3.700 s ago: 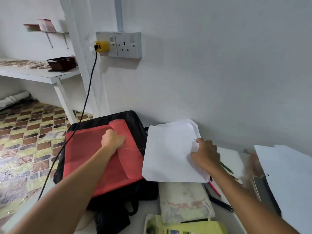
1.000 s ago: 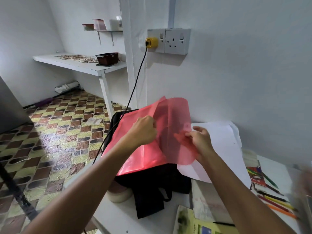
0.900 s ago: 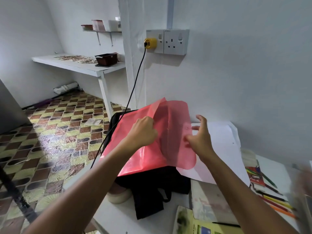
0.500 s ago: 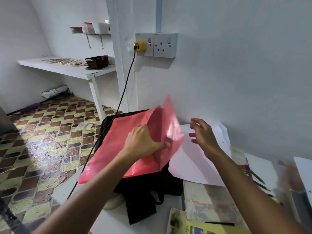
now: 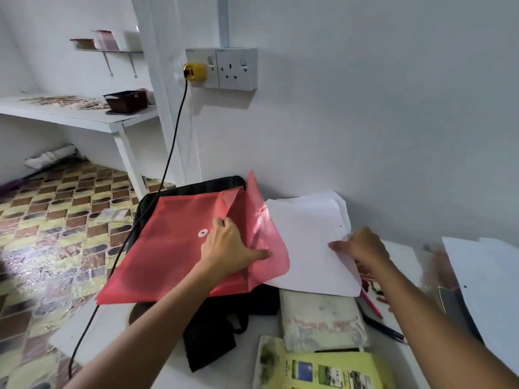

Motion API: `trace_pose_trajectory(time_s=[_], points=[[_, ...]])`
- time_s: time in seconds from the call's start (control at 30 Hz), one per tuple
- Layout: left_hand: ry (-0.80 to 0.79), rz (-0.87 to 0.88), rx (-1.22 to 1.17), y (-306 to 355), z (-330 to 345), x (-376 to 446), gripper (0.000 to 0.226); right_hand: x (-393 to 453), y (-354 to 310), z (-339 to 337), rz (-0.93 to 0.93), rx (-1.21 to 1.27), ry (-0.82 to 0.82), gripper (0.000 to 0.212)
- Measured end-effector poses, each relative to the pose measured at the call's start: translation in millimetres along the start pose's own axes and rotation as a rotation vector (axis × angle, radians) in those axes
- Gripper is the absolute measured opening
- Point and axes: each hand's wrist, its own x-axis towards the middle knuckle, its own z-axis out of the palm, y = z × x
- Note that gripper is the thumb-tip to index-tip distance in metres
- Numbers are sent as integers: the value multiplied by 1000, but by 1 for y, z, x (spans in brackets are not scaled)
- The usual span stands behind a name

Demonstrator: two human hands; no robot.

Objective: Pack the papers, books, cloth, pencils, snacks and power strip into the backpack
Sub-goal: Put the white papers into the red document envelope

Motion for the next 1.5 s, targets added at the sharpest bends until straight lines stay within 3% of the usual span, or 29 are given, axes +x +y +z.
trace_pose_trajectory(time_s=[0.2,0.27,0.37,0.47,0.6,0.7,0.77,0.87,0.93,1.03,1.2,1.37,1.5], points=[[16,27,18,-4,8,4,108,-2,-12,-13,12,152,82,30],[25,36,24,-6,12,4,105,-5,-20,-20,-31,118,153,20],[39,57,36,-9,17,5,102,-8,-28,-27,-110,110,263,25],[42,66,40,-10,19,7,103,-13,-35,-35,-234,137,307,16],[39,71,41,-9,21,8,110,-28,-59,-59,-498,337,266,3],[39,74,56,-10,24,8,108,-48,-78,-79,-644,561,305,20],[35,77,50,-10,26,8,107,-59,-87,-89,-647,777,244,22],[36,89,-80,-13,23,5,107,-59,-91,-100,-549,980,13,21],[15,110,-77,-14,20,4,100,-49,-90,-98,-482,904,-154,19],[50,134,-3,-16,21,3,80,-33,-85,-90,-427,489,-227,15],[78,115,43,-17,23,0,111,-28,-98,-105,-447,-3,-215,18],[71,130,111,-16,20,-3,122,-33,-124,-114,-516,-128,-218,24],[48,148,138,-12,19,-6,123,-28,-137,-102,-508,-63,-137,24]])
